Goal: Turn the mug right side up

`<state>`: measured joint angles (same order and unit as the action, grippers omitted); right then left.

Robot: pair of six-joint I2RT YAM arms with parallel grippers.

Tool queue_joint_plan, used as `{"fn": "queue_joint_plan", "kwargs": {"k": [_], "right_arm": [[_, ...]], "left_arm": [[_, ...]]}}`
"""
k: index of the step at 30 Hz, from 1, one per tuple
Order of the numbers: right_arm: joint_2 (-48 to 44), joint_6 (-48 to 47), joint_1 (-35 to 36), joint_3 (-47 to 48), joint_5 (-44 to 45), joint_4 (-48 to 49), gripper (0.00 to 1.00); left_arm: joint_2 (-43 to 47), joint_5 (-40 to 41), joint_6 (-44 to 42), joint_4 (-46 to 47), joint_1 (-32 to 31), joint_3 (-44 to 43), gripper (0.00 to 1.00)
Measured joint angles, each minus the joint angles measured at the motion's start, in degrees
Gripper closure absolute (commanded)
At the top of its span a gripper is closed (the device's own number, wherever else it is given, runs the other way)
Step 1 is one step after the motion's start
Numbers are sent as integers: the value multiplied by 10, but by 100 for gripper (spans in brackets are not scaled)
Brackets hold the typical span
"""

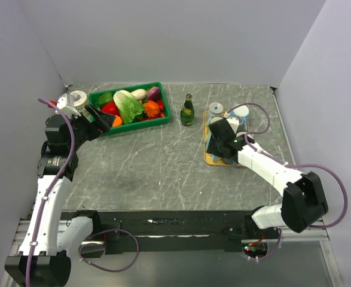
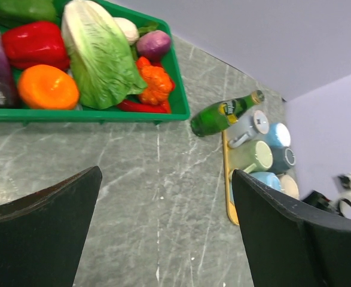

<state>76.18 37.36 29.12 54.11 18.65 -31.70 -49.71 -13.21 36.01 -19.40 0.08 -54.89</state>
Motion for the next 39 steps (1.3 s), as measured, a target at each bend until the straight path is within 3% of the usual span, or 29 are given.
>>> {"fn": "queue_joint_plan", "kwargs": {"k": [6, 15, 32, 34, 36, 38, 39], "right_arm": [[58, -12, 2, 12, 18, 17, 46], [66, -41, 4, -7, 28, 84, 46], [96, -59, 7, -22, 59, 111, 58], [102, -60, 7, -25, 61, 115, 67], [106, -63, 7, -28, 68, 115, 90], [106, -63, 7, -28, 73, 111, 100], [106, -61, 7, -28, 73, 111, 100]], "left_arm": [[0, -31, 14, 21, 0, 13, 4], [1, -41, 18, 24, 0, 29, 4], [15, -42, 17, 24, 0, 38, 4], [16, -45, 17, 24, 0, 40, 4], [18, -47, 17, 24, 0, 42, 4], [21, -49, 18, 24, 0, 44, 4], [22, -49, 18, 24, 0, 45, 4]]}}
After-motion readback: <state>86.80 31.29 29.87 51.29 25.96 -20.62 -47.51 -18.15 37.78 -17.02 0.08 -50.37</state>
